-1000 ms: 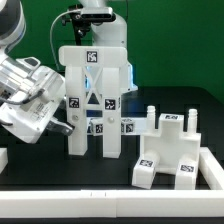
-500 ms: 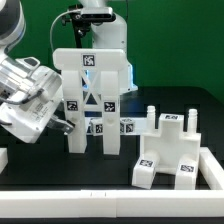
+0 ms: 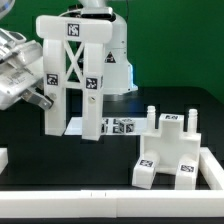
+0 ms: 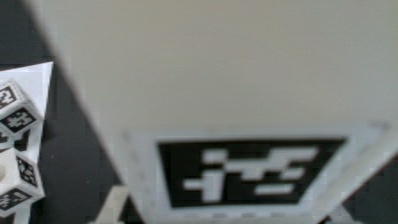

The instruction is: Assemble chair

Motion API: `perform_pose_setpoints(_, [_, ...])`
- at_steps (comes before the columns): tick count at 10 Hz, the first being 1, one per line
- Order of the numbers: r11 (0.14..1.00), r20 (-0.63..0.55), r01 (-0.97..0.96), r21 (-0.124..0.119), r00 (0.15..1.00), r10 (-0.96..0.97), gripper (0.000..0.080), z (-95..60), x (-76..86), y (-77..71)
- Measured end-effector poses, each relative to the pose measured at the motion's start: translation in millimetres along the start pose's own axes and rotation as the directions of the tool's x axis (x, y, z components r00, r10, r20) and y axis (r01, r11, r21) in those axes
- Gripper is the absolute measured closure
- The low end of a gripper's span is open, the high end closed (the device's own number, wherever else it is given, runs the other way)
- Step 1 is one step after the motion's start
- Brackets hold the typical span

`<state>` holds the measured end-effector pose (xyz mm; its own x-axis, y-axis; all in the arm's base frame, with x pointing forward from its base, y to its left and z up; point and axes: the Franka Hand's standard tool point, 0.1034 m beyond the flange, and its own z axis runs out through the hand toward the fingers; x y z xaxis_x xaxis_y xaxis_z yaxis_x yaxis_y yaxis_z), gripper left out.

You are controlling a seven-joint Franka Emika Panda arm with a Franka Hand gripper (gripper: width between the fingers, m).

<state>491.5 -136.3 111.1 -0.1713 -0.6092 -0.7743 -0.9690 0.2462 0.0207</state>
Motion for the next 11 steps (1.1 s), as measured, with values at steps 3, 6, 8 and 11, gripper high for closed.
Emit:
perform_pose_setpoints(3, [0.999,-0.209,0.039,0.023,0.977,-0.034,0.0514,6.1,0.7,-12.1])
perform_pose_setpoints(6, [0.979,-0.379,0.191,-0.072,0.903,-0.204,0.0514,-6.6,-15.1,-33.3])
perform_pose_setpoints(8, [0.948,-0.493,0.277,-0.154,0.811,-0.317,0.0514,2.2,-26.6,-46.4])
perform_pose_setpoints(11, [0.942,-0.605,0.312,-0.123,0.729,-0.320,0.0512,15.9,-33.2,-55.6])
